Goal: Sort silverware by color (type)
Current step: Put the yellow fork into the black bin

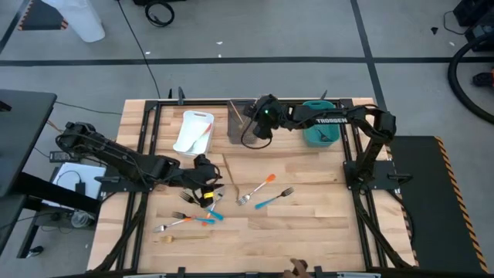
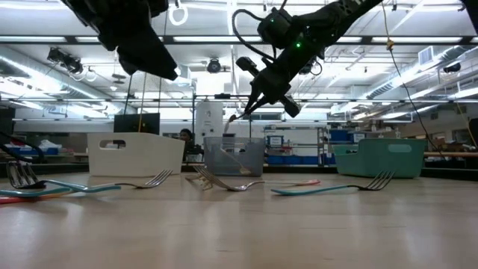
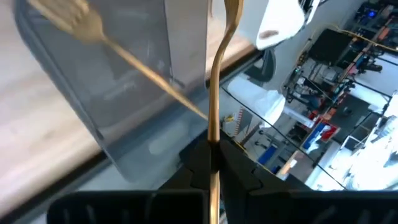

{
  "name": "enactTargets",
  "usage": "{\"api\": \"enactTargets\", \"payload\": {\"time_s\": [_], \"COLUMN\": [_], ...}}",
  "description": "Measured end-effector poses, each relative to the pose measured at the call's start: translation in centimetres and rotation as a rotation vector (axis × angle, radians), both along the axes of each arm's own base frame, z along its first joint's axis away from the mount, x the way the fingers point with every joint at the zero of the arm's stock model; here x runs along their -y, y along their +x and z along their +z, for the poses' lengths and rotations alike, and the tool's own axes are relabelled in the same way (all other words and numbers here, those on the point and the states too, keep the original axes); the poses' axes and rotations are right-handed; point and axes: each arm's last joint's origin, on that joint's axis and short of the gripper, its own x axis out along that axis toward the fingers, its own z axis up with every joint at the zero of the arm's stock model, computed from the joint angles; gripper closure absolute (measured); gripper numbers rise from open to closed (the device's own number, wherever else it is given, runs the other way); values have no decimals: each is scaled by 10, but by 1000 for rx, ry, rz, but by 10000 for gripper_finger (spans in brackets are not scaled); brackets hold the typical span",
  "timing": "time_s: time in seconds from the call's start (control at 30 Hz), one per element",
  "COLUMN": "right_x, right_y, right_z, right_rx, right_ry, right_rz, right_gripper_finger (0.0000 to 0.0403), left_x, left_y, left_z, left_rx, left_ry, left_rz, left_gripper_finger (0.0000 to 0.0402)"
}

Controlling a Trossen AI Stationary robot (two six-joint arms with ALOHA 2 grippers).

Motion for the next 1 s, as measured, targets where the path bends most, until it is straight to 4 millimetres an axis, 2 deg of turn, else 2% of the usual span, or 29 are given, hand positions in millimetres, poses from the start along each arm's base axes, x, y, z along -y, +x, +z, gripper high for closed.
{"api": "enactTargets", "payload": {"time_s": [0.27, 0.43, 0.7, 0.87, 1.0], "right_x": [20, 20, -3, -24, -46], "right_y": [-4, -4, 8, 19, 25], "right_z": [11, 11, 15, 20, 21], "right_rx": [-13, 22, -9, 6, -4], "right_ry": [-47, 14, -115, -209, -251], "right_rz": [25, 22, 141, 212, 264], "right_gripper_finger": [383, 383, 383, 383, 383], "left_x": [-12, -24, -55, -74, -84], "left_y": [4, 7, 12, 13, 6], "left_z": [0, 2, 4, 4, 15], "left_rx": [-1, 20, 43, 35, 76], "left_ry": [22, 58, 51, -22, -71], "left_rz": [34, 85, 225, 218, 204], "left_gripper_finger": [256, 256, 256, 256, 256]}}
